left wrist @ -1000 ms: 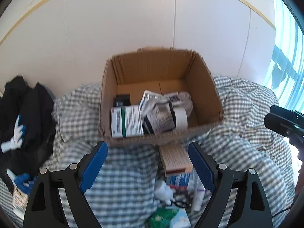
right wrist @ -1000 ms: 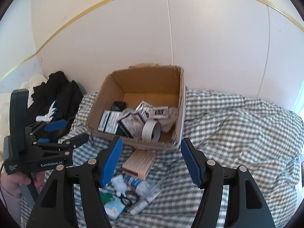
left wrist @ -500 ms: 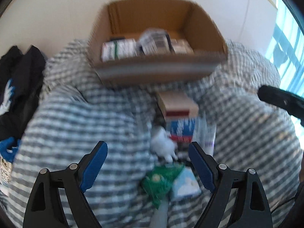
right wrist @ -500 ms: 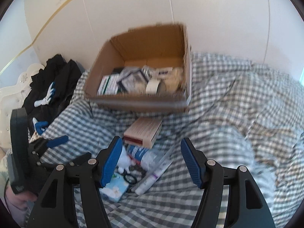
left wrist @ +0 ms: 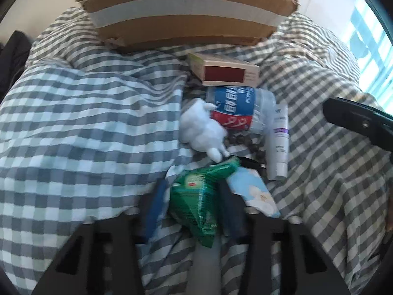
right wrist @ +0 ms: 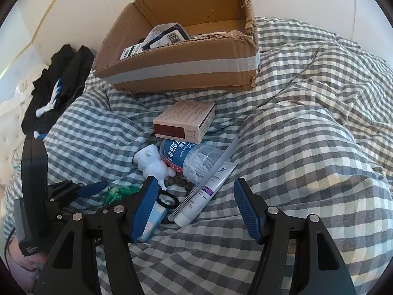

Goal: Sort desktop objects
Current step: 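Grasp the green packet with left tool while right tool grasps the blue tissue pack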

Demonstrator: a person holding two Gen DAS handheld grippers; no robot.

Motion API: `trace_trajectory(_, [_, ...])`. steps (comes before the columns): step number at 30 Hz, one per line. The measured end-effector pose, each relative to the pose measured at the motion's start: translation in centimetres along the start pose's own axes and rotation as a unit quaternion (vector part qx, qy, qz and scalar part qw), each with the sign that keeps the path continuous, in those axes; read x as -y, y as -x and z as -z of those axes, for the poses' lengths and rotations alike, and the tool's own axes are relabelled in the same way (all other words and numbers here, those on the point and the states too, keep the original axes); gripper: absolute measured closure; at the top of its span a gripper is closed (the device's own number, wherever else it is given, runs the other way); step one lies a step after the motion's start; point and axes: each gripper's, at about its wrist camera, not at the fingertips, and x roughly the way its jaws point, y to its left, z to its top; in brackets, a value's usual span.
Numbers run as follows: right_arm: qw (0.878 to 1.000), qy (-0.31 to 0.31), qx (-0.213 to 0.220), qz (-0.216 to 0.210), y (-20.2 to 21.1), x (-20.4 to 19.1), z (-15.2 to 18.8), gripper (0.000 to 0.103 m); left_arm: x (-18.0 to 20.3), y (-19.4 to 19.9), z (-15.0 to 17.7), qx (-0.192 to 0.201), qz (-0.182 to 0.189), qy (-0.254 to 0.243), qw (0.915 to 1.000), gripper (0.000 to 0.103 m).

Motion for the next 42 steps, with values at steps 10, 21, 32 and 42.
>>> trace_trajectory(10, [0.998,0.034,-0.039,-0.034,-1.3,-3.3,1.5,0.039,-2.4,5.5,-1.9,0.071,0.033,0.037,0.9962,0.069])
trace_trajectory(21, [0.988,0.032,-0.142,-0.047,-7.4,-6.3,3.7,0.034,-5.0,4.8,-2.4,0.071,0.053,0.066,0.9939,0.090])
trace_trajectory(32, [0.989,0.034,-0.139,-0.039,-9.3,-6.7,3.6,0.039,-4.9,4.2,-2.3,0.059,0.054,0.060,0.9950,0.076])
trace_trajectory(42, [0.996,0.070,-0.018,0.055,-1.2,-3.9,1.9,0.052,-1.0,3.7,-1.6,0.050,0.078,0.014,0.9956,0.072])
